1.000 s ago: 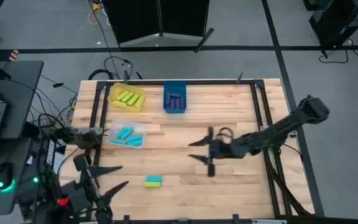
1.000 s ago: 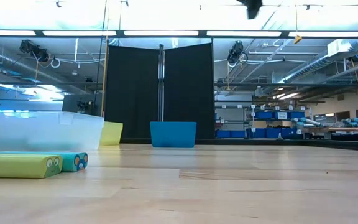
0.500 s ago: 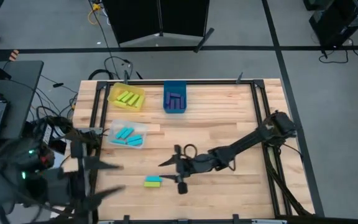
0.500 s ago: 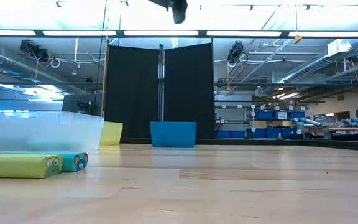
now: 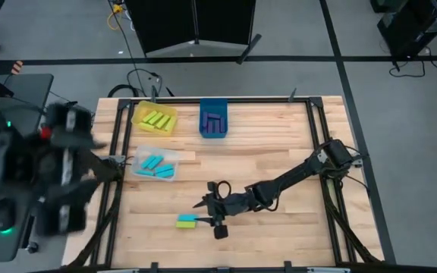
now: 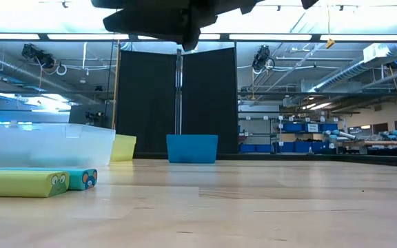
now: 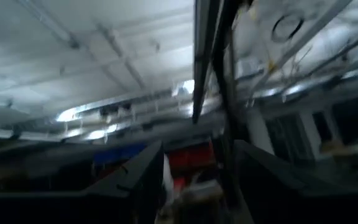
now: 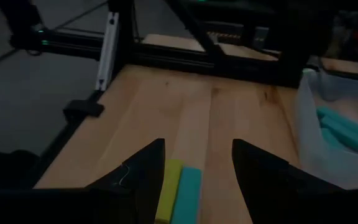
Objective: Sort blocks
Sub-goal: Put the blue block into the white bin
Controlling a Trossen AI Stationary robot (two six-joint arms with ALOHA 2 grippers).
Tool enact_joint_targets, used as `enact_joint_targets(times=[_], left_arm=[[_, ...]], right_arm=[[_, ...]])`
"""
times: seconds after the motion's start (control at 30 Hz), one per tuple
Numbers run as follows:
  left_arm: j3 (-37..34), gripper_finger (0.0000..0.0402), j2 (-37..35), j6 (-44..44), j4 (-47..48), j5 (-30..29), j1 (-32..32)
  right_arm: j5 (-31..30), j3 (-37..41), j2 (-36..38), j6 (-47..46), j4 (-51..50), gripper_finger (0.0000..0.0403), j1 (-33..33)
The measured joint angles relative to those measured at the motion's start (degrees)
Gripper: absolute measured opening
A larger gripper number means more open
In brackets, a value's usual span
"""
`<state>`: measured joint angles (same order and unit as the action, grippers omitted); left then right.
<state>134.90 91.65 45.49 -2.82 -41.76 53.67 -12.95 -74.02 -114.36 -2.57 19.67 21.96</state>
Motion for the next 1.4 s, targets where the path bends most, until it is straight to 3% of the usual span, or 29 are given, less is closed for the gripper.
enact_joint_targets(times=[0.23, 0.5, 0.77, 0.9, 1.2, 1.4], left_arm=[[0.0, 0.0202, -3.2, -14.1, 16.0, 2.3, -7.7], [-0.1, 0.0202, -3.7, -17.1, 23.9, 6.0, -13.8], [-3.2, 0.0202, -7.0, -26.8, 39.2, 6.3, -17.5], [-13.9, 0.0198, -12.8, -27.7, 34.7, 6.2, -17.8], [-53.8, 0.0150, -36.6, -27.8, 13.7, 3.5, -17.8], [-75.7, 0.0143, -50.0, -29.3, 2.8, 0.0, -17.7]], right_arm=[[5.0, 1.8, 0.0, -2.5, -3.2, 0.0199, -0.2], [5.3, 4.6, 0.0, -5.5, -4.2, 0.0199, -0.4], [3.8, 4.3, -8.3, -8.5, 4.8, 0.0201, -0.7], [3.5, 2.6, -11.2, -9.6, 9.5, 0.0202, -1.5], [3.4, 1.8, -10.7, -9.6, 8.4, 0.0202, -1.9], [3.4, 1.8, -11.2, -10.5, 6.5, 0.0207, -1.9]])
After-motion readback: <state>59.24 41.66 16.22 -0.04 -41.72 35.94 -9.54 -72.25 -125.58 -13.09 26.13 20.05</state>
